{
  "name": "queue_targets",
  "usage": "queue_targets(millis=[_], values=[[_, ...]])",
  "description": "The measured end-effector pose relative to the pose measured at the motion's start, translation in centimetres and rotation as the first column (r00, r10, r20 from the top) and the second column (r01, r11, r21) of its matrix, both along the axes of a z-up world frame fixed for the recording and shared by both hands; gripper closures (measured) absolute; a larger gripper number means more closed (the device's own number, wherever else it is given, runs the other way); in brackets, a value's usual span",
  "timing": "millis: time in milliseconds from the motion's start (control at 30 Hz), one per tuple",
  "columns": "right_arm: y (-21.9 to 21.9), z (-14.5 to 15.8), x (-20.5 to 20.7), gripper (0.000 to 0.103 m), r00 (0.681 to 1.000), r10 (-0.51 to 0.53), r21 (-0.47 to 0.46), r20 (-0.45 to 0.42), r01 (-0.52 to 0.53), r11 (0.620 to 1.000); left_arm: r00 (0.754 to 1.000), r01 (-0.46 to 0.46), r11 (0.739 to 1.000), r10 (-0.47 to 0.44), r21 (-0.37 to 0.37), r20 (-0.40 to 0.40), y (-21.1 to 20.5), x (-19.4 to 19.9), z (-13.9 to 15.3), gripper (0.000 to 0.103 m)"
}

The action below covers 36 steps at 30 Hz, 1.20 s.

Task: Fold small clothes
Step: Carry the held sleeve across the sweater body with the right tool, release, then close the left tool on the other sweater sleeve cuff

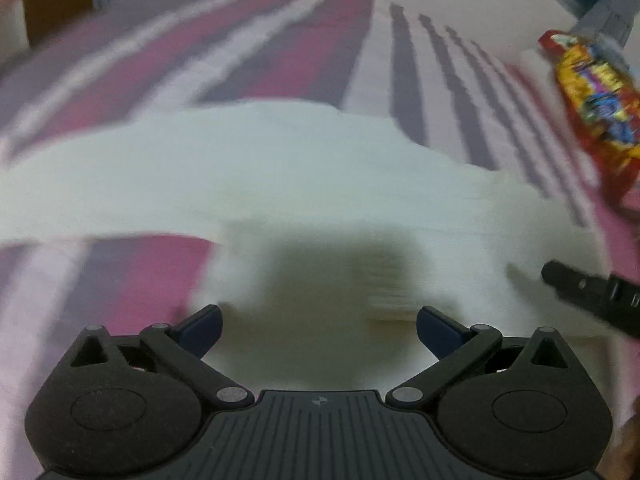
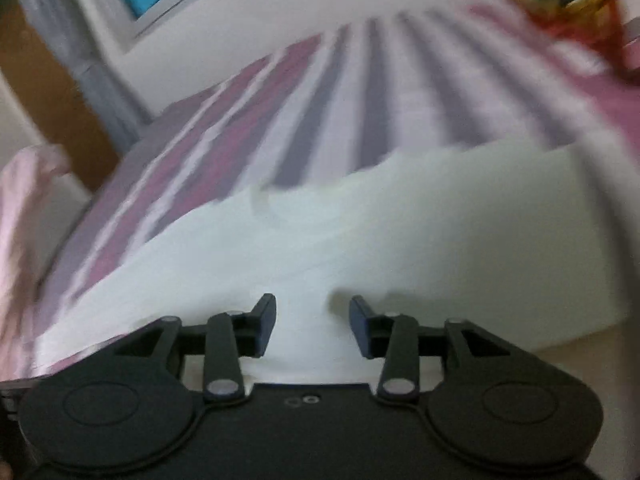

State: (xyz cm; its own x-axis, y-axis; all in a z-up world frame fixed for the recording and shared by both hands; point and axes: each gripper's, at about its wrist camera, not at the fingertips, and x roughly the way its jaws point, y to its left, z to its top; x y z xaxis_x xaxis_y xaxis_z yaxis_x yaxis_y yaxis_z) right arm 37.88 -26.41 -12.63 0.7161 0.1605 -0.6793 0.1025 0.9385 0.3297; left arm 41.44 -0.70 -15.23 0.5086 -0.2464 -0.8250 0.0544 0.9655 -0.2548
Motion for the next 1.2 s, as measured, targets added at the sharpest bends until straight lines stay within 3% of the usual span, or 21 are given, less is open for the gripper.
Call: queue_targets(millis=[167, 200, 233, 267, 467, 600, 700, 800, 1067, 1200], values=[[-3.7, 0.1, -1.7, 0.057, 0.997, -0.07, 0.02, -0.006, 0.071, 0.997, 0.996, -0.005, 0.989, -0.007, -0.149, -0.086, -2.1, 1.3, -1.4, 0.001], [-3.6, 0.0, -2.1, 0.057, 0.997, -0.072, 0.02, -0.006, 0.072, 0.997, 0.996, -0.021, 0.986, 0.006, -0.166, -0.089, -2.3, 1.4, -1.7, 0.014], [-3.9, -0.1, -2.3, 0.057, 0.997, -0.076, 0.019, -0.007, 0.076, 0.997, 0.995, -0.036, 0.983, 0.019, -0.18, -0.098, -2.4, 1.7, -2.0, 0.04], [-3.8, -0.5, -2.5, 0.056, 0.997, -0.079, 0.016, -0.01, 0.079, 0.997, 0.992, -0.051, 0.979, 0.027, -0.199, -0.119, -2.4, 1.9, -2.4, 0.046], [-4.9, -1.1, -2.9, 0.055, 0.996, -0.094, 0.031, -0.004, 0.094, 0.995, 0.981, -0.156, 0.938, 0.11, -0.311, -0.162, -2.4, 2.0, -3.9, 0.047], [-5.0, -1.4, -2.6, 0.054, 0.995, -0.097, 0.002, 0.003, 0.097, 0.995, 0.98, -0.18, 0.931, 0.142, -0.317, -0.138, -3.2, 1.8, -4.4, 0.049], [-4.9, -1.7, -2.9, 0.054, 0.995, -0.104, -0.028, 0.004, 0.104, 0.994, 0.979, -0.191, 0.933, 0.16, -0.304, -0.126, -3.7, 2.1, -4.6, 0.1], [-4.9, -2.1, -2.9, 0.054, 0.993, -0.118, -0.073, -0.008, 0.117, 0.99, 0.976, -0.214, 0.937, 0.19, -0.276, -0.11, -3.6, 2.5, -4.6, 0.099], [-4.0, -2.4, -0.9, 0.051, 0.987, -0.158, -0.274, -0.017, 0.147, 0.951, 0.979, -0.157, 0.966, 0.179, -0.206, 0.096, -2.2, 3.5, 0.2, 0.1], [-3.4, -2.0, -0.5, 0.05, 0.989, -0.148, -0.238, 0.009, 0.146, 0.96, 0.965, -0.149, 0.977, 0.177, -0.152, 0.194, 1.0, 5.0, 2.5, 0.1]])
